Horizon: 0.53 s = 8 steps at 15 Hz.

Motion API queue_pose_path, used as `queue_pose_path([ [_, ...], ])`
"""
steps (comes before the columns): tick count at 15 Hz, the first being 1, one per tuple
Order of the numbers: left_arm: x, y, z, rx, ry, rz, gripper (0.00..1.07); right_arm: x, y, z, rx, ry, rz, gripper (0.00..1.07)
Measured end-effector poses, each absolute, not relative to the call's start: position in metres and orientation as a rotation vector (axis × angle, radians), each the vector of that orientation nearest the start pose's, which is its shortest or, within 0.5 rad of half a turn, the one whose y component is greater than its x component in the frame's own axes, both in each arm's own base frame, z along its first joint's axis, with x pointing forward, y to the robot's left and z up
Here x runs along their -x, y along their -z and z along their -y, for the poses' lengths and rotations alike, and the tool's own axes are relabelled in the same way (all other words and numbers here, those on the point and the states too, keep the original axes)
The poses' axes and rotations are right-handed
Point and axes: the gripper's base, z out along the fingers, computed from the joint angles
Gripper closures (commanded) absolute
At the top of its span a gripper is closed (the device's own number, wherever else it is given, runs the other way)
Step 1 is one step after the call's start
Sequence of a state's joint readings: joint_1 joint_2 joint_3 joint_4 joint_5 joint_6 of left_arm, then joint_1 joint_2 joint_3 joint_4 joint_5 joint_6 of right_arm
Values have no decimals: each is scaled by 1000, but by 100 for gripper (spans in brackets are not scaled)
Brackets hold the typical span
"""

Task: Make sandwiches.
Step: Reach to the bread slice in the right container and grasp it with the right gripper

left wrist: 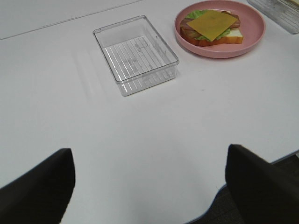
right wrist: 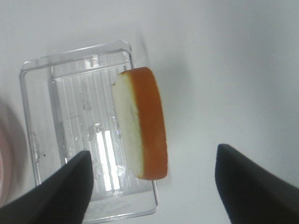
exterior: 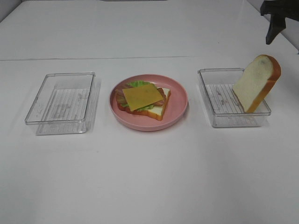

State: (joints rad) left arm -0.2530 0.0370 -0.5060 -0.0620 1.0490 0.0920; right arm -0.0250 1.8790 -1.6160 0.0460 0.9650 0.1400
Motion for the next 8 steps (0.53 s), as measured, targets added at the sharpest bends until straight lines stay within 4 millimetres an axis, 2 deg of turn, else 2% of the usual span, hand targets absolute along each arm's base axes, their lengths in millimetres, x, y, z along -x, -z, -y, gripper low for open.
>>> queue_pose_path([
  [2, 1, -280, 5, -356, 174, -2036, 24, -418, -255, 21, -265, -171, -2745, 38],
  [3, 1, -280, 5, -356, 174, -2036, 24, -419, -251, 22, -258, -185, -2754, 38],
  [4, 1, -280, 5, -356, 174, -2036, 24, -423, -239, 21, -237, -211, -2779, 38],
  [5, 1, -280, 5, -356, 174, -2036, 24, -429, -218, 20, -235, -242, -2816, 38],
  [6, 1, -280, 5, -356, 174, -2036, 24, -431, -213, 20, -240, -244, -2821, 38],
  [7, 1, -280, 5, -356, 174, -2036, 24, -434, -205, 20, -243, -243, -2827, 43],
  [8, 1, -280, 5, -356, 174, -2036, 24, -435, -200, 20, -246, -242, -2834, 57],
])
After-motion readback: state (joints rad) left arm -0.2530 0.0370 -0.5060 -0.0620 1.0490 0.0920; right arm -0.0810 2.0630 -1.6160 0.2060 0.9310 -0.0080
